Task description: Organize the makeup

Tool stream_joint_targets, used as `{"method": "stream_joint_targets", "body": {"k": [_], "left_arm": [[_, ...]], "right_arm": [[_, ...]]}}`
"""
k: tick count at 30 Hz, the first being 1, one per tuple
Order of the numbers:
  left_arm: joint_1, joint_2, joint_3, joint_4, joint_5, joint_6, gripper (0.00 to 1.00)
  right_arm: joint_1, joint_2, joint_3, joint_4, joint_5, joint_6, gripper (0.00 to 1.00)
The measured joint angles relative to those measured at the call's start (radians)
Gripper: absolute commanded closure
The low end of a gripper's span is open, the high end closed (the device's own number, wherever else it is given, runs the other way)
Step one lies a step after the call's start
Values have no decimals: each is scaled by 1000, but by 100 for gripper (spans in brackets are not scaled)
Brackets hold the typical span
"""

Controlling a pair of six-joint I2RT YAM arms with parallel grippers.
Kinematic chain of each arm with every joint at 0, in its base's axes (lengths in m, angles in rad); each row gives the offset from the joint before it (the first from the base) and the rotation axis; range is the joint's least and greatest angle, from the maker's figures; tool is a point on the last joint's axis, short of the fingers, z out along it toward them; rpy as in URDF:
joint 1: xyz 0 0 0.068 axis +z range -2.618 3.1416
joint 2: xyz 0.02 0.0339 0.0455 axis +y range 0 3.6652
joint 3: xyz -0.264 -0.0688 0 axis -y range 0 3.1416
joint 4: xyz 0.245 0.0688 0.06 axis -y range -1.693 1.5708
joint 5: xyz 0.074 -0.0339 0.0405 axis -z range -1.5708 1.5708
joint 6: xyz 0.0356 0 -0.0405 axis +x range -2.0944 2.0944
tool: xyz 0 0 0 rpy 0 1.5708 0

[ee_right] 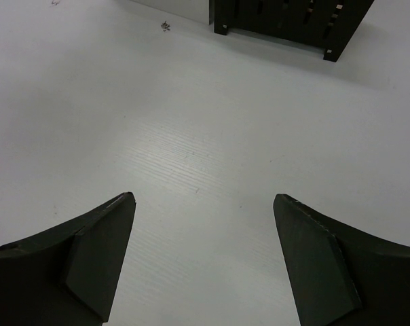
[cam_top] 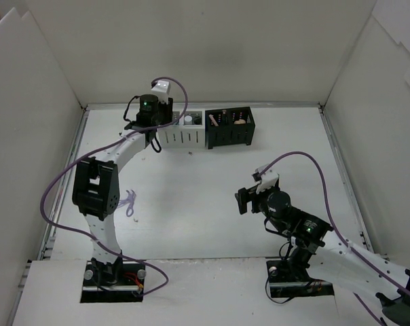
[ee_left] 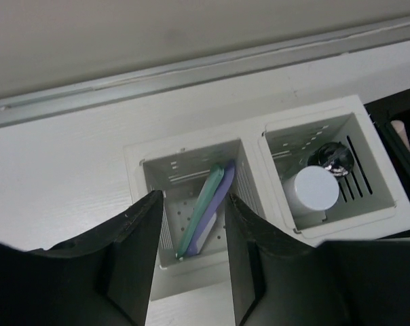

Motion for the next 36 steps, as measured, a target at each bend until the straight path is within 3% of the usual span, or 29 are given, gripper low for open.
{"method": "stream_joint_targets", "body": {"k": [3, 7, 15, 19, 24, 32, 36], "left_arm": [[-2, -19, -45, -2, -12, -1, 60], [-8, -105, -113, -48, -71, -24, 45], [-2, -518, -198, -404, -298, -258, 29], [41, -650, -307, -570, -351, -366, 29], [82, -645, -474, -710, -348, -442, 33], [89, -618, -634, -688, -286, -493, 52], [94, -560, -637, -644, -269, -507, 53]], "right_arm": [[0, 0, 0, 0, 0, 0, 20], [0, 0, 0, 0, 0, 0, 20], [-1, -6, -8, 6, -11, 0, 20], [-1, -12, -11, 6, -28, 0, 20], [-1, -21, -20, 18, -44, 0, 20], [-5, -32, -42, 32, -63, 1, 20], [-5, -39, -49, 37, -69, 2, 20]]}}
